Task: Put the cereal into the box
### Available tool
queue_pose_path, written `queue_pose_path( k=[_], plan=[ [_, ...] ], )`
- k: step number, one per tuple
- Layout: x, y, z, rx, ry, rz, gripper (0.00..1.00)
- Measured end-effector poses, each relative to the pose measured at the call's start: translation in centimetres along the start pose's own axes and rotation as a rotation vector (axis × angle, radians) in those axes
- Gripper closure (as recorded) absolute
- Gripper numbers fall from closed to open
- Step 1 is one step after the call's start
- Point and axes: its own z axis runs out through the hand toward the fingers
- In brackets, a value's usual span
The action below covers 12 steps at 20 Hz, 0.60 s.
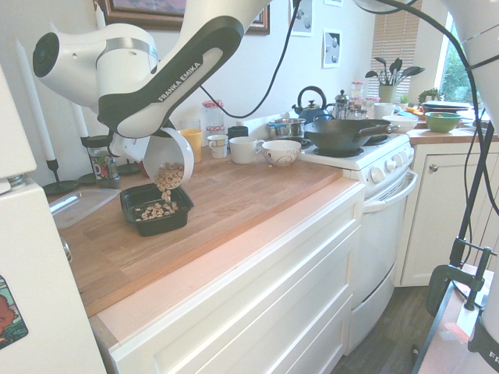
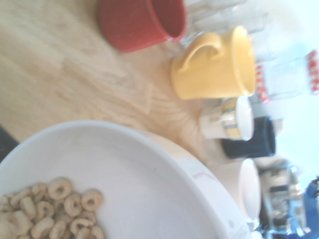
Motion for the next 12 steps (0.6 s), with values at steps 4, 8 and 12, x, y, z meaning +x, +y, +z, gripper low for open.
queue_pose_path(
  k=[4,8,12],
  plan=[
    [-0.7,-0.9,-0.2,-0.009,0.023,-0.015,1.0],
    [-1.0,-1.3,-0.3,-0.031,0.061,-0.033,1.0],
    [-1.4,-1.8,-0.8,-0.04,0.092,-0.041,1.0]
  ],
)
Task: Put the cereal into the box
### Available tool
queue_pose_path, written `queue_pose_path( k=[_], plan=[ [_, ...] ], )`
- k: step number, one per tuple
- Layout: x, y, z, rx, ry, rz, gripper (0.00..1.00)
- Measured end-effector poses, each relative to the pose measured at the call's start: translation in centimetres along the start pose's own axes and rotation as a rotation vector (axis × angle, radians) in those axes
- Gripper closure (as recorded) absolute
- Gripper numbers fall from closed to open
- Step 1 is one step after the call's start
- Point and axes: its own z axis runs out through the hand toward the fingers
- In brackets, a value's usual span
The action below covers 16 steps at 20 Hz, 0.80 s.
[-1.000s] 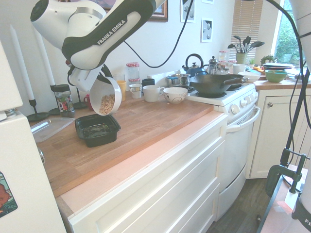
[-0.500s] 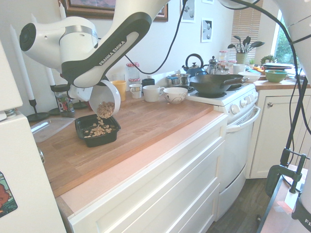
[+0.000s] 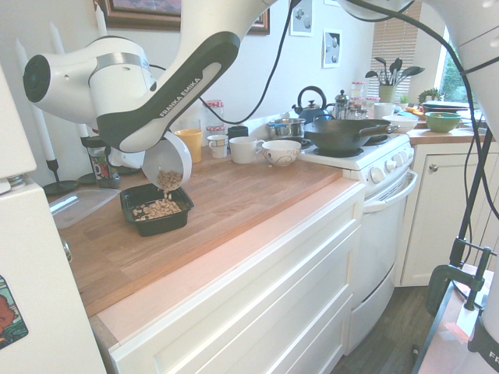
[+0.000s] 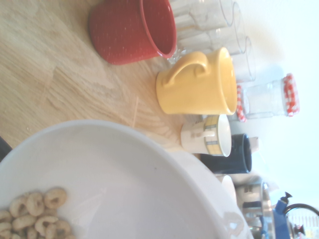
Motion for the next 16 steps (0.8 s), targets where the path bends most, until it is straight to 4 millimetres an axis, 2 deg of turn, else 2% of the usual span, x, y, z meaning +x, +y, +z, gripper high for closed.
queue_pose_path(
  k=[5,9,13,16],
  plan=[
    [-0.2,-0.6,-0.9,-0.021,0.04,-0.018,1.0],
    [0.5,-0.9,-1.6,-0.056,0.084,-0.022,1.0],
    [1.2,-1.3,-1.7,-0.094,0.11,-0.027,1.0],
    [0.8,-1.9,-1.7,-0.116,0.127,-0.042,1.0]
  ],
)
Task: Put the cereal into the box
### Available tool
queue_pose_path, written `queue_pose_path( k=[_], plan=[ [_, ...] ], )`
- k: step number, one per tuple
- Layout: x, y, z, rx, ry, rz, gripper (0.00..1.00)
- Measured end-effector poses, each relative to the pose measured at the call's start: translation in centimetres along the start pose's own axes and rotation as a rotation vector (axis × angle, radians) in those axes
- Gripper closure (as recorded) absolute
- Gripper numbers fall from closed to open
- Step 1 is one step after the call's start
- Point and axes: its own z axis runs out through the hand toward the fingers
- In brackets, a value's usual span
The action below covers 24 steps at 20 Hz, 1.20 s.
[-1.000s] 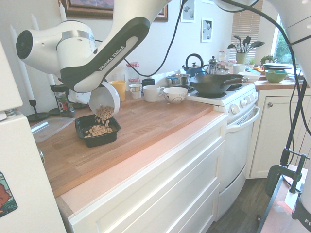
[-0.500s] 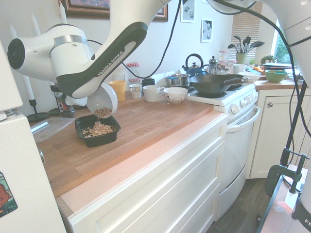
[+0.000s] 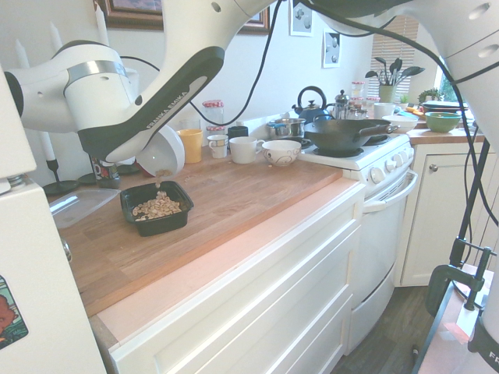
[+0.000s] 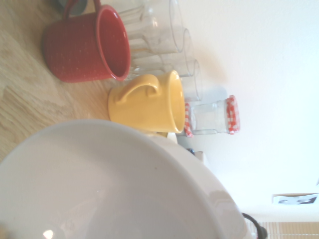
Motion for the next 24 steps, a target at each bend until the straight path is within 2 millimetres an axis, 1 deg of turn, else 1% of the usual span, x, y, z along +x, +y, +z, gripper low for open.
queue_pose_path(
  k=[6,11,14,18,24],
  plan=[
    [-0.7,-0.7,-0.1,-0.062,0.056,-0.02,1.0],
    [-1.2,-1.5,-0.8,-0.074,0.093,-0.022,1.0],
    [-1.5,-1.9,-0.7,-0.09,0.124,-0.029,1.0],
    [-2.4,-2.8,-0.3,-0.096,0.136,-0.035,1.0],
    [-2.1,-2.8,-0.4,-0.098,0.171,-0.024,1.0]
  ],
)
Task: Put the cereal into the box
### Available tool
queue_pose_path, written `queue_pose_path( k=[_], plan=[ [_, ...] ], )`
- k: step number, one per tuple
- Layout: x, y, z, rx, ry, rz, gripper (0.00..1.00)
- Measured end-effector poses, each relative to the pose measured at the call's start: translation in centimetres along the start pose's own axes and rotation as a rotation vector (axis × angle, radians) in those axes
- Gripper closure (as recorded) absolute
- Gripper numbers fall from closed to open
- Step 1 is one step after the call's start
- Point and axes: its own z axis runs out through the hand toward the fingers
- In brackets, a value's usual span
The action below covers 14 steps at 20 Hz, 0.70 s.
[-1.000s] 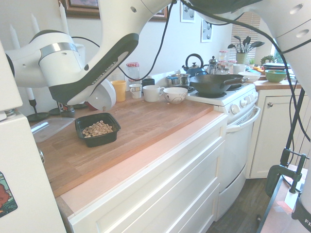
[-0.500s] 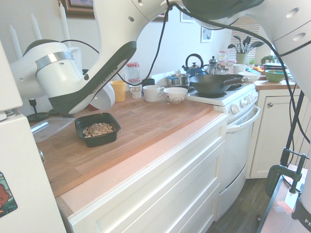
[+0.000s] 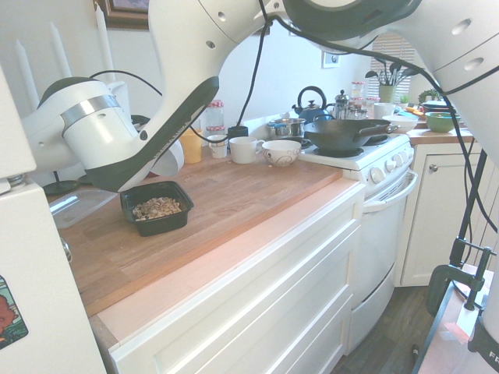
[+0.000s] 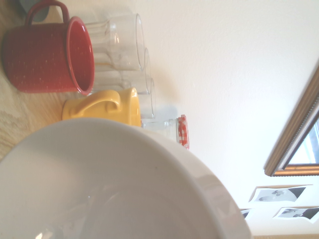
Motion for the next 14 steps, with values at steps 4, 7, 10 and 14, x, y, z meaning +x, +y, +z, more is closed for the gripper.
queue_pose_path(
  k=[4,7,10,14],
  plan=[
    [0.4,0.3,0.1,0.014,-0.048,0.024,1.0],
    [1.8,1.2,0.3,0.035,-0.144,0.082,1.0],
    [4.1,2.8,1.7,0.046,-0.239,0.154,1.0],
    [6.5,5.3,5.5,0.074,-0.404,0.234,1.0]
  ],
)
